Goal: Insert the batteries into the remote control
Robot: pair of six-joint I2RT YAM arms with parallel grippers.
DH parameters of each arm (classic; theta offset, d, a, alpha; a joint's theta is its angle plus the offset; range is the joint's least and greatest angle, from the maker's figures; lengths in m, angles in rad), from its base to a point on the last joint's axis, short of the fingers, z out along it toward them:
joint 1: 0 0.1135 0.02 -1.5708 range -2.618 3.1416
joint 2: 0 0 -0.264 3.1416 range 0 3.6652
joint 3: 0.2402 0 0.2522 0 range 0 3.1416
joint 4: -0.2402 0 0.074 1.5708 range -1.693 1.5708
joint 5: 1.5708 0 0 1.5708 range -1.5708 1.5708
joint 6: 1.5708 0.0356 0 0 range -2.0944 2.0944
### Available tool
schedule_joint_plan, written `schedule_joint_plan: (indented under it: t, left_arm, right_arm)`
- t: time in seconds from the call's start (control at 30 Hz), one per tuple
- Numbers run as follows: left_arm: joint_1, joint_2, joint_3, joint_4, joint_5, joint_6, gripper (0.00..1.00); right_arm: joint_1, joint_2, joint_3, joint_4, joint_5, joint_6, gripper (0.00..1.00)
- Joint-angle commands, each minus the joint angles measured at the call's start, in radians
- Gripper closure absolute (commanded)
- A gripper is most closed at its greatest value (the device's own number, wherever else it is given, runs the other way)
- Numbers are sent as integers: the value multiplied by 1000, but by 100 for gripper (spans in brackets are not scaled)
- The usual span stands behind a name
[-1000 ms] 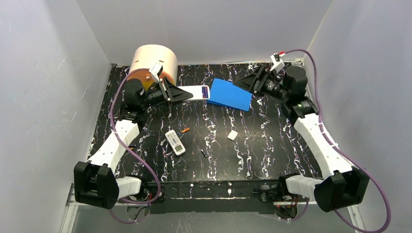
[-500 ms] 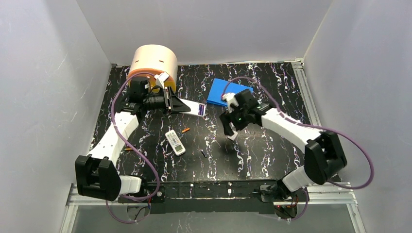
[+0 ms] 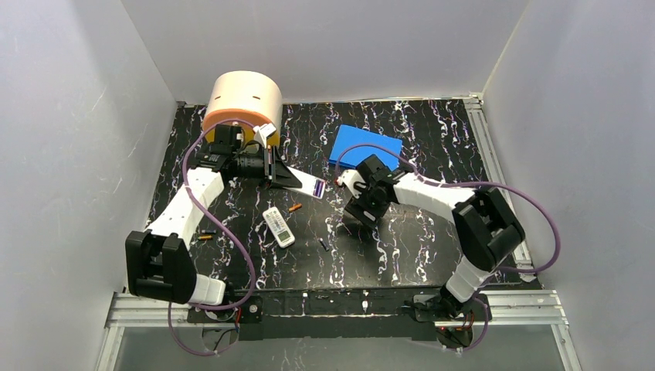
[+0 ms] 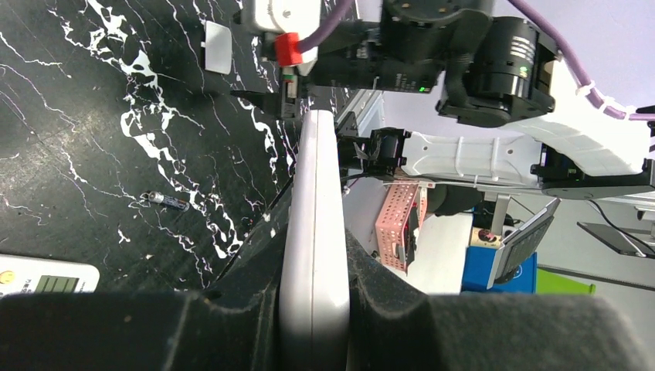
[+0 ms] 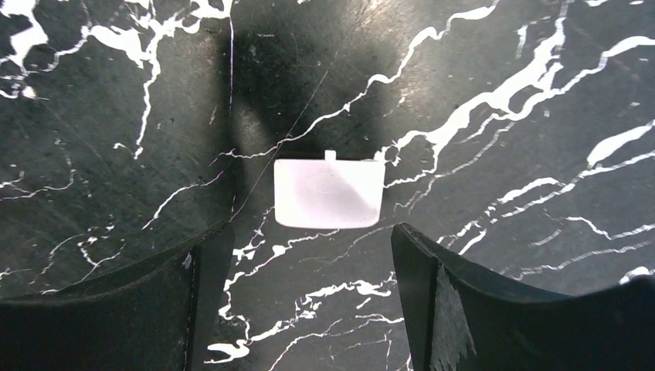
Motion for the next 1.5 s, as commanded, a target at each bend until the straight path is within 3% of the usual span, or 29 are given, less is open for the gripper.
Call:
schedule_joint_plan:
  t: [0.0,0.3,0.5,0.83,1.0,1.2,1.47]
  left_arm:
    - [10,7,56,-40,48,36,100]
    - [13,16,56,-44,45,44,100]
    - [14,20,60,-48,46,45,100]
    - [13,46,35,-21,41,22,100]
    - [0,86,-3,32,44,-4,100]
    - [-61,182,-12,55,23,2,100]
    - [-133,287,20,174,52,-82,100]
  right_arm:
    - [1,55,23,15,15,-43,18]
    - [0,124,22,23,-5,-54,22]
    - [1,126,33,-36,-12,-41,34]
    - [0,29,-25,61,67,-4,58]
    - [1,-112,-67,121,36,43,58]
    - [3,-328,-134,201,-164,69,58]
    - [28,-374,-91,166,-270,49,56]
